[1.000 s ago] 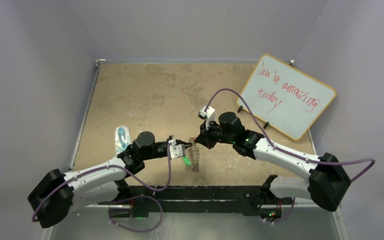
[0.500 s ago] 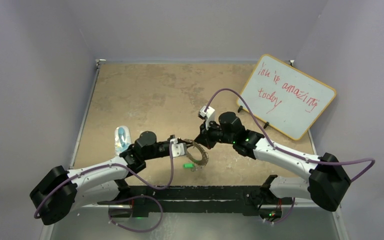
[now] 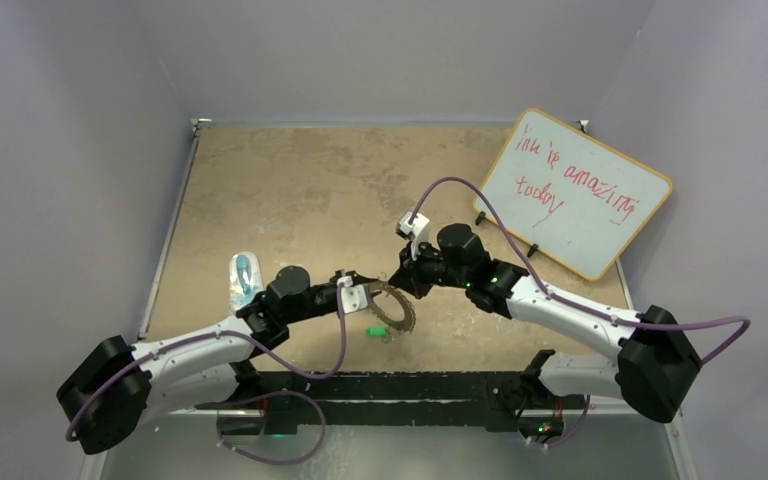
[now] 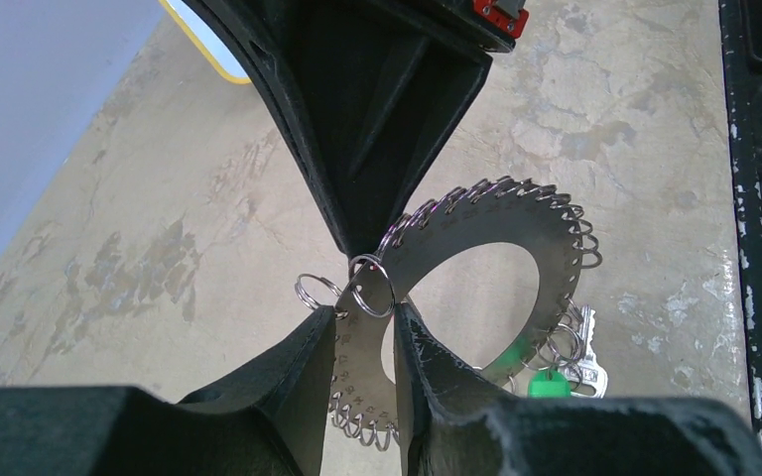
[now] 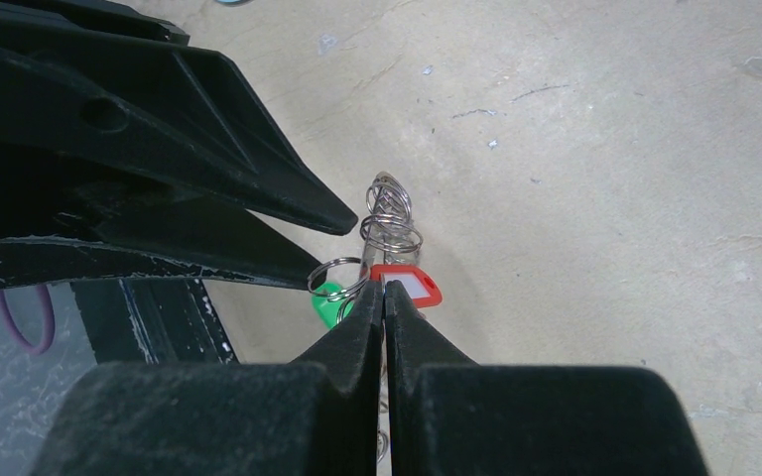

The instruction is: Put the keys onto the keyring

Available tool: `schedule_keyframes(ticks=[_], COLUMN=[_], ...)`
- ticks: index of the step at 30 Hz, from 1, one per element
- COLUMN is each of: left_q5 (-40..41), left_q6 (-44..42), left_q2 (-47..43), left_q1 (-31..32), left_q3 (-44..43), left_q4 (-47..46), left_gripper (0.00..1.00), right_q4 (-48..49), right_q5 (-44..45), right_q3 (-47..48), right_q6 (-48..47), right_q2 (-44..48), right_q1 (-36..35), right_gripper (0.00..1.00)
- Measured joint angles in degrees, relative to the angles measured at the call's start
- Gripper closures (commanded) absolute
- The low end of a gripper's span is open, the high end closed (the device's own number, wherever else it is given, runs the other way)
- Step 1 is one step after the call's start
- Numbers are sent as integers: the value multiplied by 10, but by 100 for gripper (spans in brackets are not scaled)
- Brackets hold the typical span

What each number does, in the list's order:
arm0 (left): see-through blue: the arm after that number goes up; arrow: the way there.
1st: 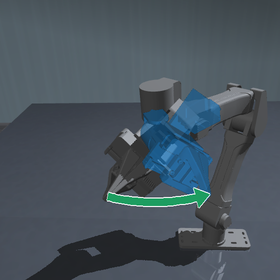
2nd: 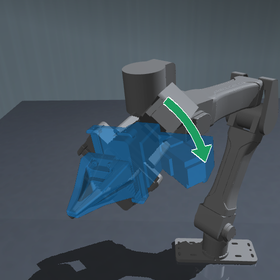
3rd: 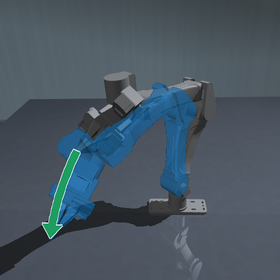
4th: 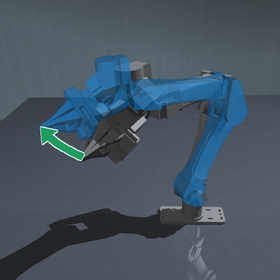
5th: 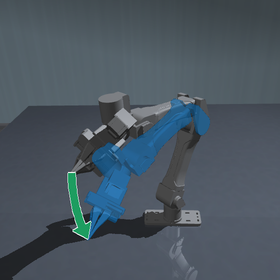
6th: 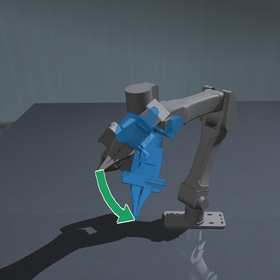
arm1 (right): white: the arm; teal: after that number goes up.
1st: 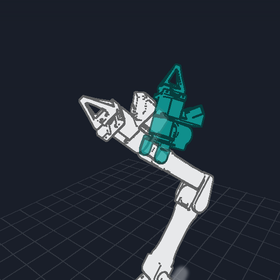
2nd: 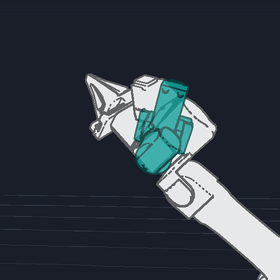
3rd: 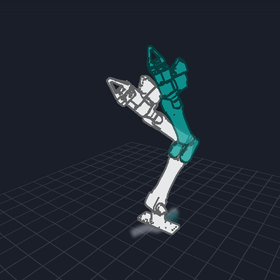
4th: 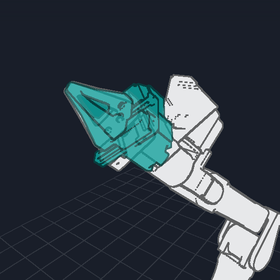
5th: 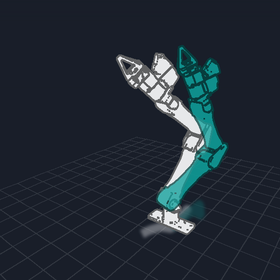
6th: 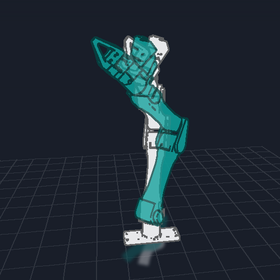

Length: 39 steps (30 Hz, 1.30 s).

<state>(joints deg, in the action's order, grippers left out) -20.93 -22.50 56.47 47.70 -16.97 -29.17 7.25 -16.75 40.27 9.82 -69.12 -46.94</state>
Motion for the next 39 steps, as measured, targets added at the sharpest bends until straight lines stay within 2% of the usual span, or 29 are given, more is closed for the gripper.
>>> schedule_keyframes(ticks=[12,17,20,22,28,39], left_q5=[4,12,16,17,17,27], left_q6=[0,-2,-6,-7,-13,-27], left_q2=[6,1,-14,-25,-30,1], left_q1=[11,16,20,23,31,43], left_q3=[0,1,7,13,17,17], left_q4=[-15,-16,-17,-16,-16,-31], left_gripper=[69,62,61,61,73,70], right_q4=[0,0,0,0,1,1], right_q5=[-7,-7,-8,-8,-8,-9], right_q3=[0,0,0,0,0,0], right_q6=[1,2,2,2,2,3], right_q2=[-3,-3,-3,-3,-11,-11], right_q1=[0,0,0,0,0,0], right_gripper=[100,100,100,100,100,100])
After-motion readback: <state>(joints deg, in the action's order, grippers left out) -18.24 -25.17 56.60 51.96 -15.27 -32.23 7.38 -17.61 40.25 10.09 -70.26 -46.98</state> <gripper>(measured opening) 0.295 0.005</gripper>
